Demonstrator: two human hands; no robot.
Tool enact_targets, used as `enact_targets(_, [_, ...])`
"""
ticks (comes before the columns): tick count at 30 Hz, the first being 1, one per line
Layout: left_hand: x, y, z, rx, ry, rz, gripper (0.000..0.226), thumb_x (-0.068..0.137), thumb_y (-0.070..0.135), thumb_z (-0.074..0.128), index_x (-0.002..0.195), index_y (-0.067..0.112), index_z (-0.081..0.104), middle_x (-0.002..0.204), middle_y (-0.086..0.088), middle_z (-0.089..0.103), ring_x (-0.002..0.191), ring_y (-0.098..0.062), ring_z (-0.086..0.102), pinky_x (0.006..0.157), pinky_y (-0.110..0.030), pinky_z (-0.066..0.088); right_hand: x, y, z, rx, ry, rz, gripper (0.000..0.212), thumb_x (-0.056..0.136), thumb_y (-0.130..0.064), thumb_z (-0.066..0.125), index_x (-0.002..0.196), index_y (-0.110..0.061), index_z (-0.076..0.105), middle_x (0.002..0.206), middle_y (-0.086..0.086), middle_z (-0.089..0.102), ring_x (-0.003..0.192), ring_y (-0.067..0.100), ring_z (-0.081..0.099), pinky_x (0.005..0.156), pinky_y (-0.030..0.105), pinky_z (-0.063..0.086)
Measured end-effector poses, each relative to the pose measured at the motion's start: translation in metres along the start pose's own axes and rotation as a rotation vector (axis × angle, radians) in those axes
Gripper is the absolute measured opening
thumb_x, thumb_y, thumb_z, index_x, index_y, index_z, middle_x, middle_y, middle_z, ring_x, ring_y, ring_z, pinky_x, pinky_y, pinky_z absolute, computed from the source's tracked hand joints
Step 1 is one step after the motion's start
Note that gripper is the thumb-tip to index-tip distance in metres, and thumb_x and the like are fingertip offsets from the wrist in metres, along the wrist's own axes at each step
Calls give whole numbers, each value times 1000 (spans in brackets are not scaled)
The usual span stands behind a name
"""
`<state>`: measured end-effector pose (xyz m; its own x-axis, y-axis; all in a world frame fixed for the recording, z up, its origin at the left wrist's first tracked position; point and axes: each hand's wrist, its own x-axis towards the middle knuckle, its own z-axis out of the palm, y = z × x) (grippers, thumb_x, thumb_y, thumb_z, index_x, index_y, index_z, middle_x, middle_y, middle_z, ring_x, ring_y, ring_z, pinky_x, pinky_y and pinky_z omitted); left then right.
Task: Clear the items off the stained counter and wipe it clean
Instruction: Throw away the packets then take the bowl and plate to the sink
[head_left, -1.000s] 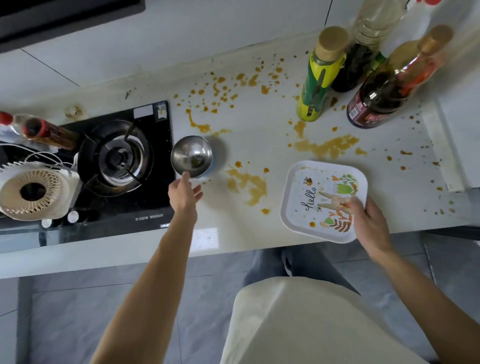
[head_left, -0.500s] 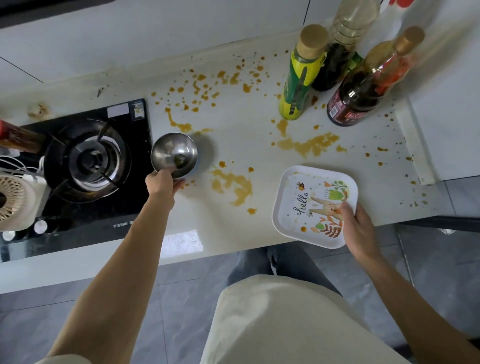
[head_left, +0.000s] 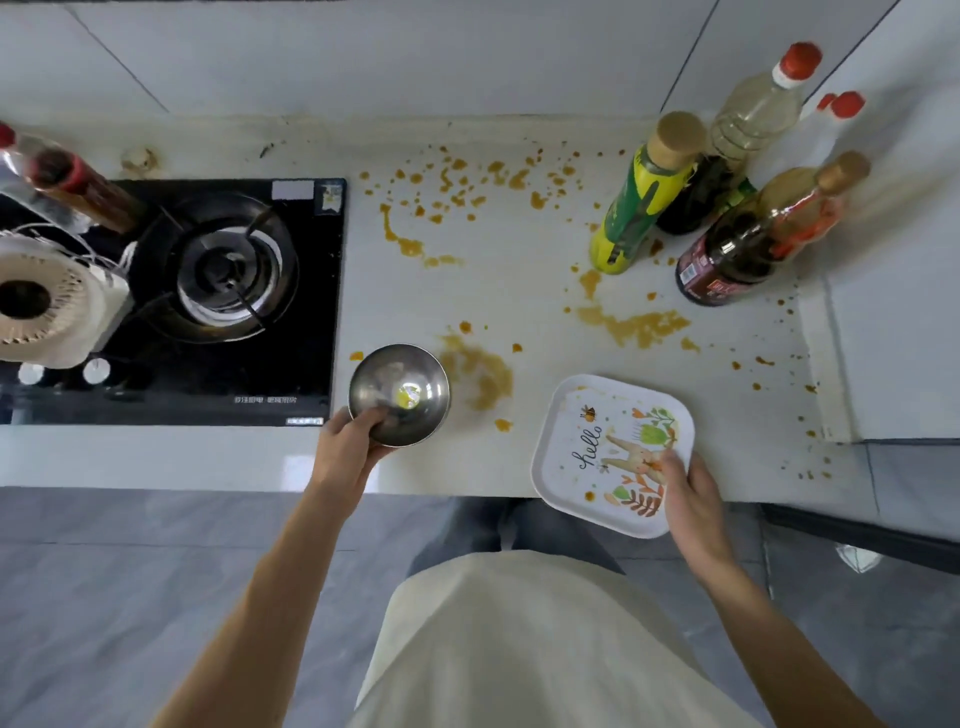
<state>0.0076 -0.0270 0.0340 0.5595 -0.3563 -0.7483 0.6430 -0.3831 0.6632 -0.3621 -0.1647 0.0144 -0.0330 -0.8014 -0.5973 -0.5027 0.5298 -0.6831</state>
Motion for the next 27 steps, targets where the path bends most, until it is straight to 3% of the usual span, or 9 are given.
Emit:
enact_targets(6, [-46, -72, -39, -138, 172, -53, 11, 94, 8, 65, 100, 9, 75, 84, -5, 80, 77, -14, 78, 63, -24, 61, 11, -16, 10, -225, -190, -88, 29, 104, -50, 48, 118, -35, 68, 98, -17, 80, 80, -2, 76, 63, 19, 56])
enact_targets(9, [-75, -117, -59, -220, 280, -86, 11, 93, 7, 66, 95, 8, 76, 85, -7, 80, 77, -16, 78, 64, -26, 62, 19, -30, 23, -309, -294, -151, 34, 97, -56, 46, 114, -37, 68, 94, -25, 78, 77, -5, 75, 56, 11, 52])
enact_targets(11, [-96, -147, -72, -263, 348, -117, 10, 94, 7, 66, 96, 6, 75, 87, -8, 80, 79, -17, 77, 68, -28, 63, 22, -38, 39, -373, -357, -192, 30, 98, -56, 47, 107, -37, 69, 89, -27, 77, 75, -5, 74, 58, 14, 53])
enact_targets(14, [-129, -190, -92, -351, 454, -161, 11, 97, 7, 63, 100, 3, 73, 87, -8, 79, 80, -18, 76, 66, -26, 63, 19, -47, 70, -450, -472, -253, 21, 104, -47, 50, 104, -37, 68, 94, -13, 80, 82, 6, 77, 73, 30, 60])
enact_targets(18, [-177, -250, -114, -492, 582, -228, 14, 99, 5, 59, 105, 2, 71, 85, -8, 79, 77, -18, 76, 66, -28, 63, -10, -62, 115, -528, -604, -356, 18, 103, -47, 51, 97, -48, 68, 89, -24, 78, 74, -5, 74, 58, 12, 54])
enact_targets(21, [-206, -291, -129, -581, 705, -281, 10, 97, 6, 63, 102, 5, 72, 81, -6, 79, 77, -19, 74, 68, -30, 63, -39, -66, 154, -604, -717, -422, 17, 103, -47, 51, 107, -45, 67, 97, -16, 79, 81, 1, 76, 68, 24, 58])
enact_targets(24, [-231, -328, -145, -696, 793, -308, 10, 95, 5, 64, 101, 5, 73, 93, -14, 77, 86, -26, 71, 77, -38, 61, -72, -63, 196, -691, -824, -476, 23, 102, -48, 50, 115, -38, 66, 101, -10, 80, 87, 12, 79, 76, 36, 62])
enact_targets(27, [-247, -353, -167, -767, 842, -327, 12, 95, 8, 65, 102, 7, 75, 94, -13, 80, 86, -23, 73, 69, -32, 62, -104, -55, 235, -772, -873, -533, 26, 103, -45, 48, 117, -33, 66, 99, -10, 79, 82, 8, 78, 68, 29, 59])
